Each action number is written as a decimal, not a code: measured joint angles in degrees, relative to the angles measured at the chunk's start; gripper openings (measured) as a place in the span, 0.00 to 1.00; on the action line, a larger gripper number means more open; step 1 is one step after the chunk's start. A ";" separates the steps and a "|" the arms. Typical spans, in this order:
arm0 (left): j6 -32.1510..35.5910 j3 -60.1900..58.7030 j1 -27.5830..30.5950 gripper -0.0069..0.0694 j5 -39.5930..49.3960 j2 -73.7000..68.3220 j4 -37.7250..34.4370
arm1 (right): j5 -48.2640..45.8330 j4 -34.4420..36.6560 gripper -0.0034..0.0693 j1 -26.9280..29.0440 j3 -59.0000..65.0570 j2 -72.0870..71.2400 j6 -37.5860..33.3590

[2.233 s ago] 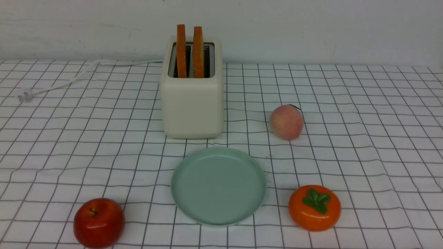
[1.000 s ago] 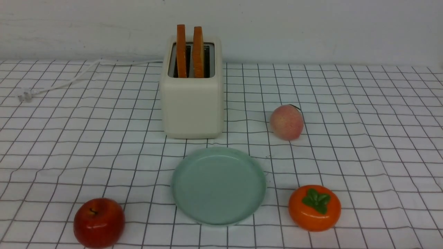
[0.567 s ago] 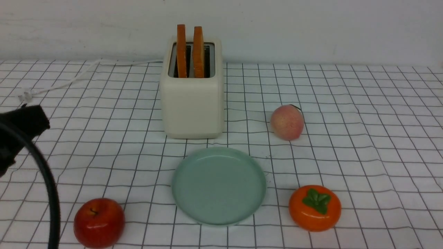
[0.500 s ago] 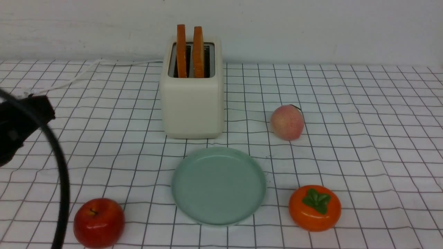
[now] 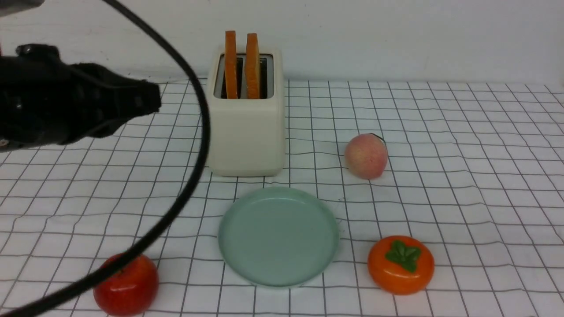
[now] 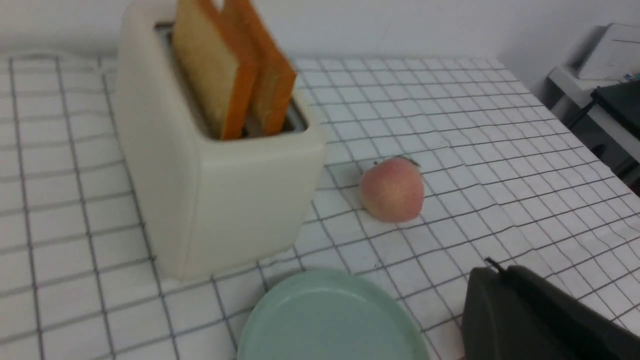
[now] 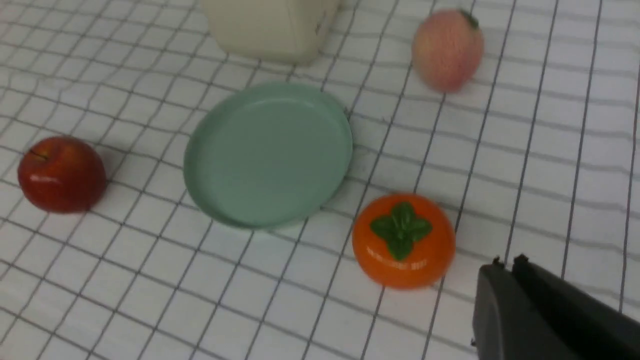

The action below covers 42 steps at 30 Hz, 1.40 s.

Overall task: Take toasted bread from bread machine on white checkered table place on plate.
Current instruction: 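Reach for a toast slice standing in the toaster with the left gripper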

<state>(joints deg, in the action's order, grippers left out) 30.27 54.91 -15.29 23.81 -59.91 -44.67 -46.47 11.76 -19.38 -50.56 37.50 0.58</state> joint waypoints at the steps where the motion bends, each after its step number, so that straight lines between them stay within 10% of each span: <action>1: 0.00 0.14 -1.20 0.07 -2.09 -0.47 0.53 | 1.44 0.73 0.09 0.00 -0.12 0.00 -0.90; 8: 1.89 2.34 -7.08 0.13 -15.36 -11.36 1.94 | 5.33 5.69 0.09 0.00 -0.18 0.13 -6.39; 17: 0.47 21.30 -1.31 0.60 -16.03 -34.97 -0.91 | 4.13 8.45 0.10 0.00 -0.18 0.13 -7.53; 42: -2.55 36.68 1.02 0.64 -16.14 -50.75 -1.76 | 2.37 10.16 0.13 0.00 -0.18 0.13 -7.71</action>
<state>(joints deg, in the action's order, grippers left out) 27.72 91.60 -14.27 7.67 -110.66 -46.43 -44.10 21.92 -19.38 -50.74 37.63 -7.13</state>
